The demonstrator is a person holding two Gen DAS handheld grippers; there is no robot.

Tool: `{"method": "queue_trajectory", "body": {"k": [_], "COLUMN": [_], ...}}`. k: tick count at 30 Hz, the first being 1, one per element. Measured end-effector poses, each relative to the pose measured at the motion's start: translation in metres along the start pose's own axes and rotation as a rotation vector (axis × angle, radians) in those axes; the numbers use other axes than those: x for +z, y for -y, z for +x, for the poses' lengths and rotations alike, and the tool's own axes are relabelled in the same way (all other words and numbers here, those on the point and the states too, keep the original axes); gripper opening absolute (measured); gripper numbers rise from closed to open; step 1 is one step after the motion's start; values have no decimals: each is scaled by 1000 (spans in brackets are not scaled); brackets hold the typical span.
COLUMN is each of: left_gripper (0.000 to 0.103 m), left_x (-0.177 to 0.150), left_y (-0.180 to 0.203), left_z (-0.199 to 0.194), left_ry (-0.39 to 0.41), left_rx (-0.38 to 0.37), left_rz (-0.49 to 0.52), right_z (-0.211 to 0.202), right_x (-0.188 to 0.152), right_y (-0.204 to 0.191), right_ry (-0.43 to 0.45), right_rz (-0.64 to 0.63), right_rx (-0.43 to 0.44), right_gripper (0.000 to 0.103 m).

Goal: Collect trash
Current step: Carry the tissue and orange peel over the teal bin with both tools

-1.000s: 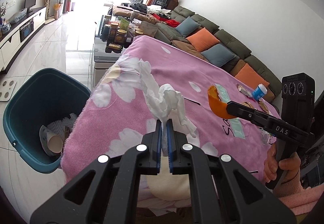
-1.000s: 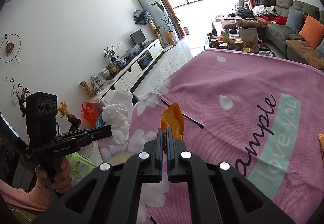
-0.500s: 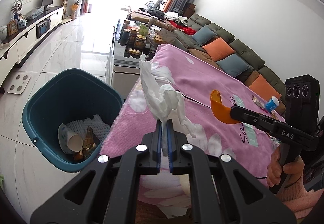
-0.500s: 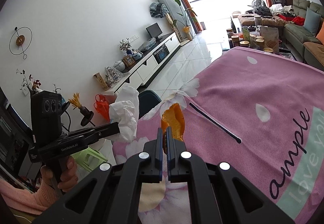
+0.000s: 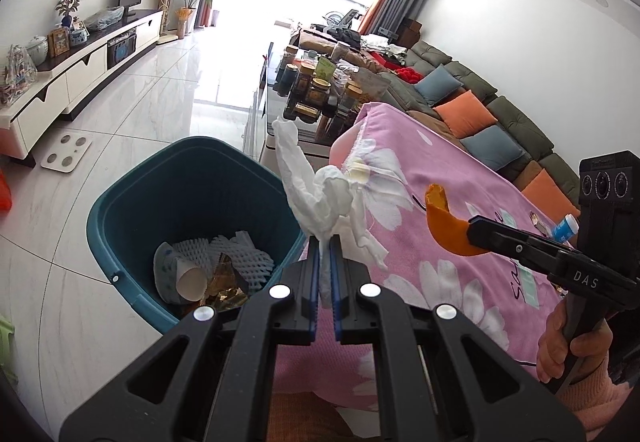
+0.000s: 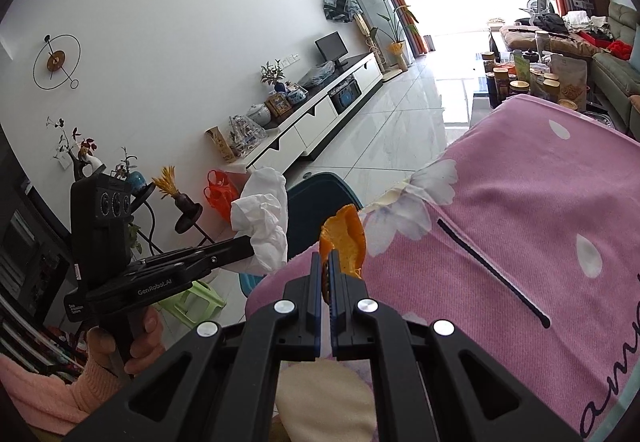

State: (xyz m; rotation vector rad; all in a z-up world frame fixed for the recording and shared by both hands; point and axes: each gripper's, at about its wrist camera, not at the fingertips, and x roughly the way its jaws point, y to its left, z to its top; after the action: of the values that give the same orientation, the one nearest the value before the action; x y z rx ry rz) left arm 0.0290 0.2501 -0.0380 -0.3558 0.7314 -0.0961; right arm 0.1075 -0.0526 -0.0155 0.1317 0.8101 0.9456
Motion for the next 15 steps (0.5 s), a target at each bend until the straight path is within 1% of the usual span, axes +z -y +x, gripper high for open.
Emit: {"method": "queue_trajectory", "body": {"k": [9, 15], "left_gripper": [6, 6], "left_x": [2, 5], "left_y": [-14, -25], "left_z": [-3, -3], "left_ry": [11, 17], "left_rx": [38, 70], "left_rz": [-21, -35], "right_z": [25, 40], "right_x": [12, 19], "right_y": [-9, -19], "right_ry": [-28, -43], "right_rz": [-29, -54], "right_rx": [37, 48], "right_gripper": [2, 2]}}
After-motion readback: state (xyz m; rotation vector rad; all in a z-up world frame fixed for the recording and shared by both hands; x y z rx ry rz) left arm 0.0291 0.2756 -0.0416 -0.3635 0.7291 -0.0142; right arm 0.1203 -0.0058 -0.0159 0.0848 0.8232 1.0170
